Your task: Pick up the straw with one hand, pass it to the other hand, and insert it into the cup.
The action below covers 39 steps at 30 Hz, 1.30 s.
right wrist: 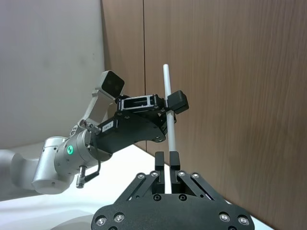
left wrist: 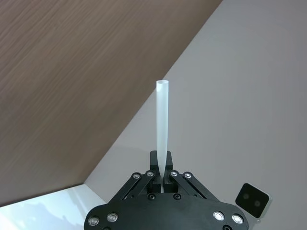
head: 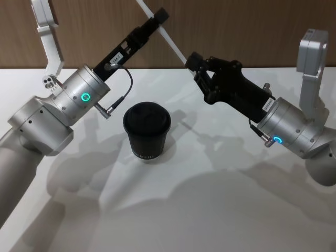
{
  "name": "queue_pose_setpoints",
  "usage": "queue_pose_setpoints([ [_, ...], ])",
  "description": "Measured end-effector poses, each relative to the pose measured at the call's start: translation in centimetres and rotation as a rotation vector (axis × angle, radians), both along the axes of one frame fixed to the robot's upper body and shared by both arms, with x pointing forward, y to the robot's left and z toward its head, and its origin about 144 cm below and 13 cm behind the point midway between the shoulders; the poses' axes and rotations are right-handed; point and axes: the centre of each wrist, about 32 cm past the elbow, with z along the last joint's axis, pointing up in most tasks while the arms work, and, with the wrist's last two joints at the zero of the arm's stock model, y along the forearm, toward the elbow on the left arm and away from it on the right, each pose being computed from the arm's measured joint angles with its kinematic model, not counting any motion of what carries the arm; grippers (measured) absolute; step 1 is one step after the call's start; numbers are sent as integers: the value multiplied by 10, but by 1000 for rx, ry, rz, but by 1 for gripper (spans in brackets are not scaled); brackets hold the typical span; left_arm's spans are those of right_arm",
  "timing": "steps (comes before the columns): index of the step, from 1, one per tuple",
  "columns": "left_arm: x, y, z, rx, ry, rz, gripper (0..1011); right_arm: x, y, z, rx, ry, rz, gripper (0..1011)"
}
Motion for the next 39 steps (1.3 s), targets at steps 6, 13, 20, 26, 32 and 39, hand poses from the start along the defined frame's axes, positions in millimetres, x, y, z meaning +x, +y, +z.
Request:
queue_pose_setpoints([
  [6, 0, 2, 0, -11, 0, -2, 18, 0, 0, 0, 0, 0, 0, 223],
  [13, -1, 6, 3, -15, -14, 0, 19, 0, 0, 0, 0, 0, 0, 459],
  [20, -5, 14, 9, -3, -55, 20, 18, 0, 0, 0, 0, 0, 0, 676],
  [26, -11, 28, 19, 46, -118, 60, 18, 0, 0, 0, 0, 0, 0, 866],
  [32, -18, 45, 29, 117, -187, 118, 18, 0, 0, 0, 0, 0, 0, 987],
  [39, -30, 67, 40, 223, -268, 197, 18, 0, 0, 0, 0, 0, 0, 1001],
])
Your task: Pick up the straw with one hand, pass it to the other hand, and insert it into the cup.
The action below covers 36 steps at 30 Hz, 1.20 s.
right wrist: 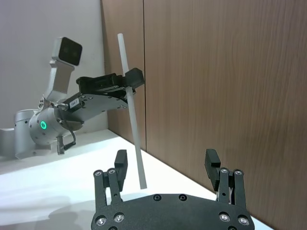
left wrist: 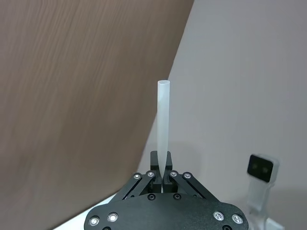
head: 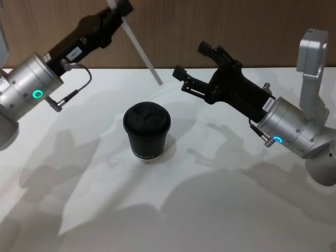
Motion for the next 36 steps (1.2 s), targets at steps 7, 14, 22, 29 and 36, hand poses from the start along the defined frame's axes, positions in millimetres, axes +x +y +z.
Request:
queue_pose_setpoints([
  [7, -9, 14, 6, 77, -52, 59, 18, 0, 0, 0, 0, 0, 0, 1001],
  [14, -16, 21, 9, 130, -75, 85, 18, 0, 0, 0, 0, 0, 0, 1001],
  [22, -18, 21, 7, 168, -78, 83, 18, 0, 0, 0, 0, 0, 0, 1001],
  [29, -19, 19, 4, 198, -68, 74, 18, 0, 0, 0, 0, 0, 0, 1001],
  [36, -19, 19, 2, 218, -61, 78, 19, 0, 0, 0, 0, 0, 0, 1001],
])
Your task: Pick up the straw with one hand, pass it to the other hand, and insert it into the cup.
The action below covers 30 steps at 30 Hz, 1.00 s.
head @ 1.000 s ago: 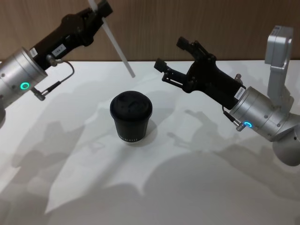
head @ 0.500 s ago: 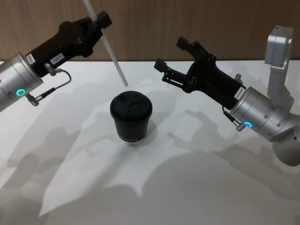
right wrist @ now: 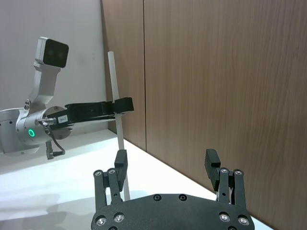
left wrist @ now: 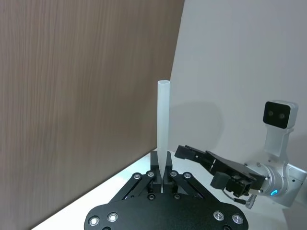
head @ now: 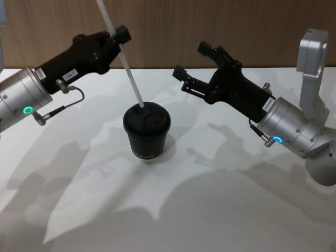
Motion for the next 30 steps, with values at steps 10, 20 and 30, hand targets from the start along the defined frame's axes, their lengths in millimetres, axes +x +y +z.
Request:
queue_pose_setpoints([
  [10, -1, 3, -1, 26, -1, 15, 18, 0, 0, 0, 0, 0, 0, 1001],
  [20, 0, 3, -2, 41, -4, 22, 18, 0, 0, 0, 0, 0, 0, 1001],
  [30, 2, 2, -4, 47, -3, 26, 18, 0, 0, 0, 0, 0, 0, 1001],
])
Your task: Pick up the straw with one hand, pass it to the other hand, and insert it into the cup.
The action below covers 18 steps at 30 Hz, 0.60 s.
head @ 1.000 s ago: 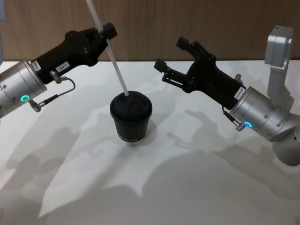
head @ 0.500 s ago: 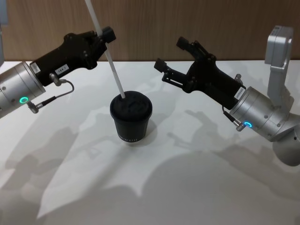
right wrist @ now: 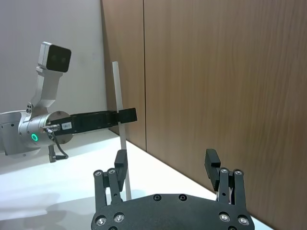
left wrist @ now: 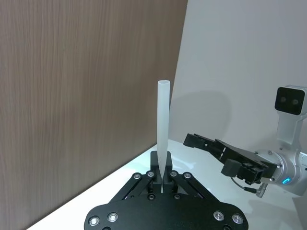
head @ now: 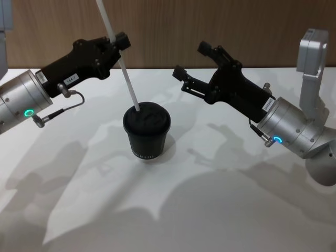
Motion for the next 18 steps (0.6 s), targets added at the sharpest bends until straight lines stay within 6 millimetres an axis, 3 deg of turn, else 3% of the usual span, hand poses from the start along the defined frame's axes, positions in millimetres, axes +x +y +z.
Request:
queue_pose_setpoints([
  [18, 8, -3, -6, 4, 7, -3, 18, 0, 0, 0, 0, 0, 0, 1001],
])
